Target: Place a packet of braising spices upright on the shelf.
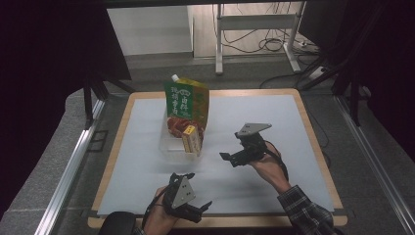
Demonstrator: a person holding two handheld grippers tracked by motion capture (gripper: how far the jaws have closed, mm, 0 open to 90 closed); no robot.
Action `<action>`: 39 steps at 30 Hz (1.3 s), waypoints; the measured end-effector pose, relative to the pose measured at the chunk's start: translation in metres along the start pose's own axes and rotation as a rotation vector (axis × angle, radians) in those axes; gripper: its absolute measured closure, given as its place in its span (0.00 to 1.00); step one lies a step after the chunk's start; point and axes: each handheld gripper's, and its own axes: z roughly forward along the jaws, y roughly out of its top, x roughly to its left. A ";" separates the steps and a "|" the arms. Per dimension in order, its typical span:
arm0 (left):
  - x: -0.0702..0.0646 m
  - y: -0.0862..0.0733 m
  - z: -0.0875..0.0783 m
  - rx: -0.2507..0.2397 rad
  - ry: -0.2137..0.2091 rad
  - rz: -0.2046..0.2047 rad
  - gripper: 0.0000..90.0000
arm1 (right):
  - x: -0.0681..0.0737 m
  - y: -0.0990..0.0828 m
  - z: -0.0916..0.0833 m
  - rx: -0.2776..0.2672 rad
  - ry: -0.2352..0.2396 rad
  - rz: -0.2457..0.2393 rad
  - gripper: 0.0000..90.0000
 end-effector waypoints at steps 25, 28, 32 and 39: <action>0.001 -0.002 0.003 0.025 0.002 -0.011 0.01 | -0.004 -0.055 -0.050 0.044 -0.072 0.042 0.04; 0.001 -0.003 0.004 0.040 0.003 -0.006 0.01 | -0.005 -0.060 -0.055 0.044 -0.077 0.049 0.04; 0.002 -0.003 0.004 0.038 0.004 -0.008 0.01 | -0.005 -0.069 -0.061 0.048 -0.085 0.057 0.04; 0.002 -0.003 0.004 0.040 0.003 -0.008 0.01 | -0.004 -0.089 -0.068 0.085 -0.116 0.044 0.03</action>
